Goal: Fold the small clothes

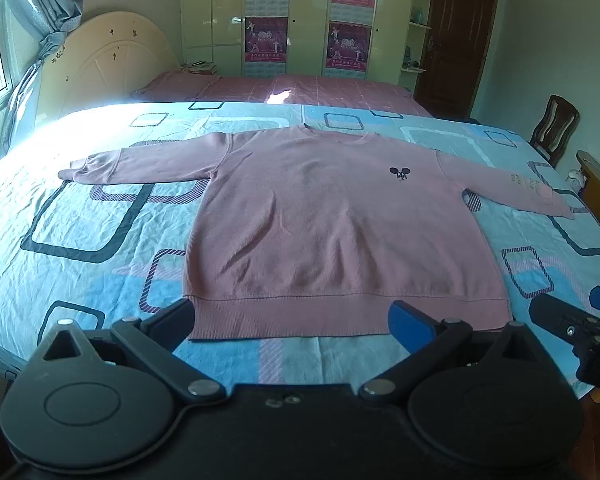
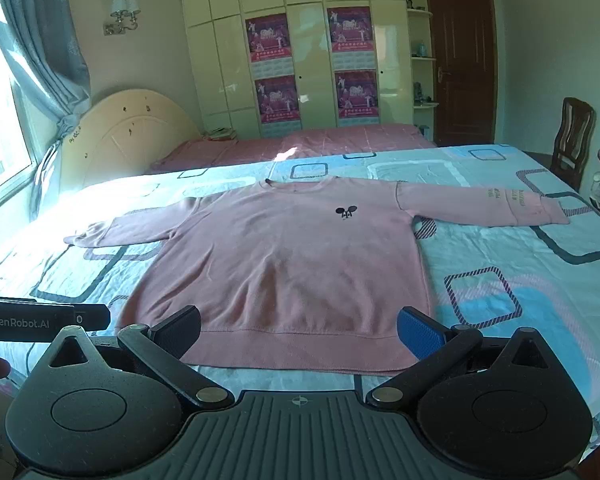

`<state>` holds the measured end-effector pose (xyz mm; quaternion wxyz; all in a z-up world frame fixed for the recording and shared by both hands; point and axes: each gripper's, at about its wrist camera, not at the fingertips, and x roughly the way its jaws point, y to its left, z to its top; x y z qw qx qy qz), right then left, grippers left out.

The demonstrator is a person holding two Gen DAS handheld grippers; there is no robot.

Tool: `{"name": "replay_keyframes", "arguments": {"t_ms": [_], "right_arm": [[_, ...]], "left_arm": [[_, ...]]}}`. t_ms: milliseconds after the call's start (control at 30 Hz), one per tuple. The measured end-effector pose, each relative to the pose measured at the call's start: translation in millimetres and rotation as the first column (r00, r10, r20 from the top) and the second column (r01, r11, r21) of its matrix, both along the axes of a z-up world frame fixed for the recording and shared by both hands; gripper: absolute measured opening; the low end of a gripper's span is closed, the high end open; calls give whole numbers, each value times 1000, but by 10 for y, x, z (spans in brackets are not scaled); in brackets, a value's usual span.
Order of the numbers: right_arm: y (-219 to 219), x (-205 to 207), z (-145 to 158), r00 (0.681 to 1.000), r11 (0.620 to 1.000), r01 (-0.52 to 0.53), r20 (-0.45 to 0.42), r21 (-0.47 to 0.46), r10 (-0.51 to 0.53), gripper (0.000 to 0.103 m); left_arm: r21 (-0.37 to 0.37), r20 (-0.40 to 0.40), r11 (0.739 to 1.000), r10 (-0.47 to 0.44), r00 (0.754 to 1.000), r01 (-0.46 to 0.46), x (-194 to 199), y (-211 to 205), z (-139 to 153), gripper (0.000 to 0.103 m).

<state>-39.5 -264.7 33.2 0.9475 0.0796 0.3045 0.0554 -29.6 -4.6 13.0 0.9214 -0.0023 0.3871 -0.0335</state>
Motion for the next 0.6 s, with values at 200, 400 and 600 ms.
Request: {"name": "replay_keyframes", "arguments": {"t_ms": [200,400,600], "right_arm": [[-12,5,4,1000,1000,1,5,1,-1,103],[-29,45,8,1000,1000,6,5,2,-6,103],[-56,115,-9,1000,1000,13,0,4,-13,103]], "left_arm": [[5,0,1000,1,1000,-1,25,-17,-2,103],[6,-2,1000,2,1000,-2,57,-36,-8,103],[4,-4,1000,4,1000,-4,84,-24,-10,103]]}}
